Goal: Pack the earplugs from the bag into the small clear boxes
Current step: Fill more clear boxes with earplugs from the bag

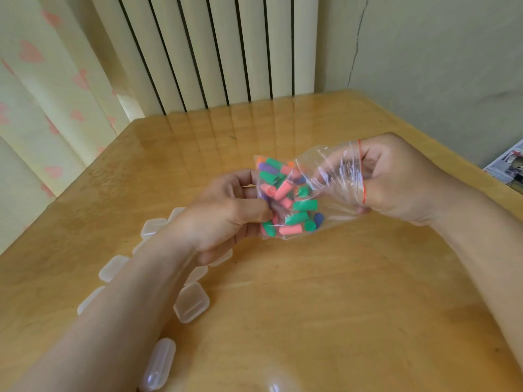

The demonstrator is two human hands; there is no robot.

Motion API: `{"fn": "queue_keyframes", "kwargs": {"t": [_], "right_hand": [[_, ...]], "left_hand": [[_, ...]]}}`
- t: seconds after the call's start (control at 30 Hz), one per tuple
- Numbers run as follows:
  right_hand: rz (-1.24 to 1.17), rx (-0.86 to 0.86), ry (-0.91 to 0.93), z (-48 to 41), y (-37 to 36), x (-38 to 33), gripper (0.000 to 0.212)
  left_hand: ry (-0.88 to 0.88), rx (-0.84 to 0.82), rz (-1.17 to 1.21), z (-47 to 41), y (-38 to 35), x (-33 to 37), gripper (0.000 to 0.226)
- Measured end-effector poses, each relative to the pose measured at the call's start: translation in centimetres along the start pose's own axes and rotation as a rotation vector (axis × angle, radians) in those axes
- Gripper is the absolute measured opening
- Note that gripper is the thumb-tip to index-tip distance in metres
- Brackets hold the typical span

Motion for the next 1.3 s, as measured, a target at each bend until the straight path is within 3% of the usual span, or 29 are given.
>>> {"fn": "queue_keyframes", "kwargs": {"t": [0.37,0.53,0.67,0.73,0.83,0.9,1.17,1.3], "right_hand": [[-0.049,-0.161,0.078,0.18,0.19,0.17,0.013],[0.004,-0.076,0.095,-0.10,0.21,0.31,0.012],[0.050,-0.034,0.102,-0.34,0.35,0.55,0.011],[0.065,-0.015,0.114,-0.43,0.38,0.54,0.023],[0.040,-0.002,0.110,-0.39,0.20,0.50,0.011],[0.064,0.019,0.100,-0.43,0.13,0.55,0.018],[0.102,-0.027,0.073,-0.46,0.30,0.73,0.023],[0.073,-0.023,0.069,-0.32,0.14,0.51,0.006]], "left_hand": [[0.097,-0.057,0.108,0.29,-0.66,-0.03,0.054],[0.077,0.047,0.136,-0.19,-0.31,-0.36,0.055],[0.070,0.042,0.192,-0.31,-0.07,-0.28,0.048],[0.067,0.039,0.200,-0.24,-0.10,-0.19,0.047],[0.067,0.036,0.231,-0.12,-0.19,-0.10,0.051],[0.065,0.035,0.240,-0.07,-0.25,-0.11,0.052],[0.064,0.070,0.160,-0.01,-0.30,0.02,0.043],[0.070,0.070,0.177,-0.02,-0.17,0.08,0.042]]}}
Point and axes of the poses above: each hand's wrist, its own z-axis away from the middle knuckle, its own y-axis out of the back of the hand, x = y × z, the point moved 2 cm from there along -z, towards the middle knuckle, and after that the axes turned 11 degrees about x, right-handed, at the moved point
